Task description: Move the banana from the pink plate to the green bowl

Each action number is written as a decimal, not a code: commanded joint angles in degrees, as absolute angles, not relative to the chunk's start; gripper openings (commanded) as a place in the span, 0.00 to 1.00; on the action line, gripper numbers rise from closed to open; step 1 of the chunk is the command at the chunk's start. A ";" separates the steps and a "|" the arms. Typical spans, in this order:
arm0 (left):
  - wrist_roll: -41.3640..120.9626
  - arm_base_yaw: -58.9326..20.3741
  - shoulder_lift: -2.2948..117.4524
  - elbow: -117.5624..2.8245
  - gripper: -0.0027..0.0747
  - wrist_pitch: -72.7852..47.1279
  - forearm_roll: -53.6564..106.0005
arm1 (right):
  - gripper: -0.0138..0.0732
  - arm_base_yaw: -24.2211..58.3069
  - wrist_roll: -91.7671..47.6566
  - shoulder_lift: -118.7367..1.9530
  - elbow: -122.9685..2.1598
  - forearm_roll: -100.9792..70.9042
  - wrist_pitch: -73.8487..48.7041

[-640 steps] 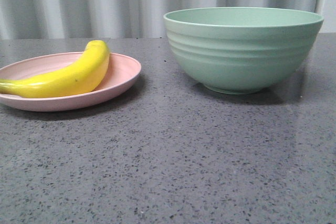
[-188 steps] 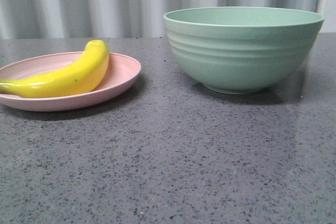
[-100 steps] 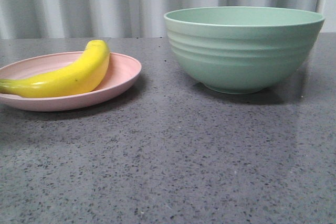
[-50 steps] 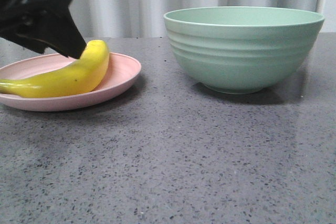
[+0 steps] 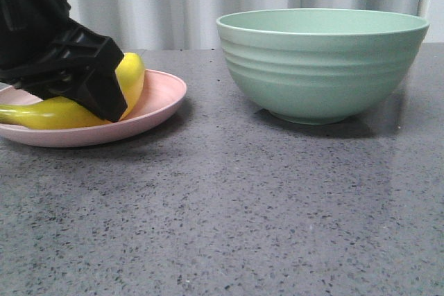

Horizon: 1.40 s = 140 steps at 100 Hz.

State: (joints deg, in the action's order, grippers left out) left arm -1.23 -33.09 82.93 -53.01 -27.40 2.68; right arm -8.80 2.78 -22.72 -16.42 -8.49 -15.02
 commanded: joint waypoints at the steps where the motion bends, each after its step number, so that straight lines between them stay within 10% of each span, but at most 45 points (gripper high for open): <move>1: -1.75 -33.47 81.43 -54.95 0.55 -24.88 3.31 | 0.08 -9.02 2.53 -23.52 -17.84 -8.70 -10.15; 31: -1.75 -33.47 82.02 -54.95 0.01 -26.74 3.31 | 0.08 -8.66 2.53 -23.52 -18.12 -8.70 -12.10; 69: -0.99 -34.94 78.55 -60.61 0.01 -29.89 3.08 | 0.10 -3.36 -1.27 -26.72 -33.35 -8.94 -29.85; 95: 1.59 -43.12 75.06 -64.48 0.01 -30.00 3.08 | 0.49 5.88 -2.64 -38.37 -46.24 -15.35 -38.30; 140: 1.72 -52.73 75.05 -65.07 0.01 -28.55 3.08 | 0.62 23.92 -2.64 -65.53 -64.68 -19.76 -32.02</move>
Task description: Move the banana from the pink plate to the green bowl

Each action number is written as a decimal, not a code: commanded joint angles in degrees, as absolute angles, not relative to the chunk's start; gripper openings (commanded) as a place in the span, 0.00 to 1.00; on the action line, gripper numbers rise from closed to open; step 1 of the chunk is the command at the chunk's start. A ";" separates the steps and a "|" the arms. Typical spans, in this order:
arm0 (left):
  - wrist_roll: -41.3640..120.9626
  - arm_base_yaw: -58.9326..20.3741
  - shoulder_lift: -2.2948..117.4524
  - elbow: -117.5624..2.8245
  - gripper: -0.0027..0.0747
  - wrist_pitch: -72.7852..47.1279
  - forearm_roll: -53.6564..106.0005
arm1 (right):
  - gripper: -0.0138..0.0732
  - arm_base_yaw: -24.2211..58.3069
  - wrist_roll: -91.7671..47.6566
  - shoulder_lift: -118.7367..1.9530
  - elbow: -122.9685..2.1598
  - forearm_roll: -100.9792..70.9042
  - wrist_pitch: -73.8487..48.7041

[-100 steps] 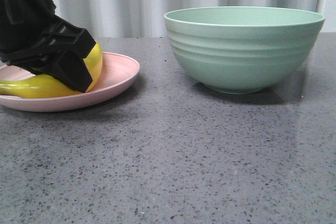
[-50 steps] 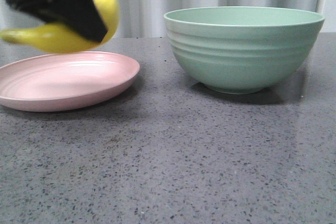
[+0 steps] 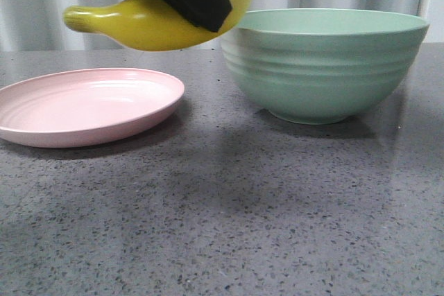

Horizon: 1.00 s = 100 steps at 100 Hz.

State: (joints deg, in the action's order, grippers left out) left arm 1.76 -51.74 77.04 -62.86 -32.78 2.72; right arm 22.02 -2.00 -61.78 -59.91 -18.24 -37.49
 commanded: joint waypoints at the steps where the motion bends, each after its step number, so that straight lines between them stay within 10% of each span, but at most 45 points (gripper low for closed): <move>1: 1.72 -52.70 75.05 -65.07 0.01 -28.55 3.08 | 0.62 24.00 -2.64 -66.45 -64.95 -20.10 -32.03; 43: 1.72 -53.01 75.05 -65.07 0.01 -28.39 3.19 | 0.61 24.29 -2.64 -83.37 -75.78 -28.25 -33.96; 57: 1.72 -53.01 75.05 -65.07 0.02 -27.57 3.19 | 0.40 24.29 -2.64 -83.24 -75.78 -28.30 -34.60; 82: 1.72 -53.01 75.05 -65.13 0.59 -27.30 3.19 | 0.07 24.29 -2.64 -83.13 -75.78 -28.30 -33.58; 100: 1.72 -53.01 73.17 -66.39 0.67 -29.06 3.19 | 0.07 22.47 -2.64 -81.76 -76.60 -28.30 -30.03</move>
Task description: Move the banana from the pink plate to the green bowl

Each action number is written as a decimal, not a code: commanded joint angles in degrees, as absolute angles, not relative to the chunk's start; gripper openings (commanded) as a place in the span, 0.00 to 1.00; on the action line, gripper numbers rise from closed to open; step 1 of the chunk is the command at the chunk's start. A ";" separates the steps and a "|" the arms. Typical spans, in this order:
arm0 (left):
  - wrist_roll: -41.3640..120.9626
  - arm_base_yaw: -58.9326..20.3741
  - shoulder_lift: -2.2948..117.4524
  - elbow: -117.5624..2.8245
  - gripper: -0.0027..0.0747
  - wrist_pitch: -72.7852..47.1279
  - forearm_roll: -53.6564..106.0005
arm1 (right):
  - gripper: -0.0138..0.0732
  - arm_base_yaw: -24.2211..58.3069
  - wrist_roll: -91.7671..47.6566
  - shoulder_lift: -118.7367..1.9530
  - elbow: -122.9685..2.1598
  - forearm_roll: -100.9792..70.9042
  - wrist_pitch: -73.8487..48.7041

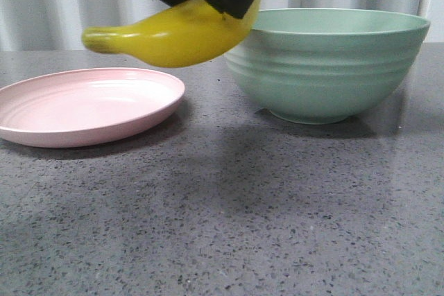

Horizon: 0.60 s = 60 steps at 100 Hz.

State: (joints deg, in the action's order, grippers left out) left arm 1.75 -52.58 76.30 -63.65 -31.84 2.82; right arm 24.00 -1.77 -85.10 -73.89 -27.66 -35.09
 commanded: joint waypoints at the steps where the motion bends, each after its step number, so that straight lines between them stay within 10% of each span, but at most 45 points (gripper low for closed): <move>1: 1.72 -53.01 72.84 -66.44 0.67 -29.16 3.19 | 0.07 22.07 -2.64 -81.63 -76.72 -28.30 -29.95; 41: 1.72 -53.01 66.71 -67.33 0.67 -26.96 3.19 | 0.10 7.29 -2.64 -82.32 -81.18 -27.27 -27.96; 60: 1.72 -53.01 66.57 -67.33 0.67 -25.78 3.30 | 0.49 7.08 -4.17 -83.90 -81.18 -27.01 -28.62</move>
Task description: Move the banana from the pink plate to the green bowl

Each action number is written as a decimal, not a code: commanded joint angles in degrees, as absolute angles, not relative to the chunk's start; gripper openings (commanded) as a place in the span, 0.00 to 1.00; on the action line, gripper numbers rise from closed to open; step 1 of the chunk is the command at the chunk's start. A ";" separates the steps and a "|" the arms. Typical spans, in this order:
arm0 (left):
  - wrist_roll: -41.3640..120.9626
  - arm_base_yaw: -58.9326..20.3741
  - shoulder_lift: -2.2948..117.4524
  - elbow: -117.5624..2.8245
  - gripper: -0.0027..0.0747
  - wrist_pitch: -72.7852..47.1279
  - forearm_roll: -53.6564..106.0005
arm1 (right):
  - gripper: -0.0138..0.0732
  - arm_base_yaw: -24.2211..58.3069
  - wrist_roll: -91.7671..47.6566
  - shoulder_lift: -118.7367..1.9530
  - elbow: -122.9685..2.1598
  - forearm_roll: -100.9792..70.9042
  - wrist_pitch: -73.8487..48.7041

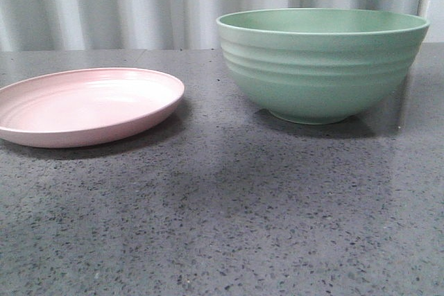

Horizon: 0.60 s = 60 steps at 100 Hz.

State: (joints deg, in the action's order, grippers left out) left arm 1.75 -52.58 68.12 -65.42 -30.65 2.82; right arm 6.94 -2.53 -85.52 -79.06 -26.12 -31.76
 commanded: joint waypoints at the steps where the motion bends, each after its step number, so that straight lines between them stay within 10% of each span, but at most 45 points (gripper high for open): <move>1: 1.72 -53.01 66.57 -67.33 0.67 -25.63 3.30 | 0.51 7.30 -4.32 -84.03 -81.18 -27.02 -28.62; 37: 1.72 -53.01 65.34 -67.33 0.64 -24.38 4.35 | 0.59 7.38 -4.89 -83.93 -81.55 -25.53 -31.58; 60: 1.72 -53.01 60.95 -67.05 0.03 -24.89 4.35 | 0.21 7.28 -5.64 -79.61 -81.64 -19.46 -37.98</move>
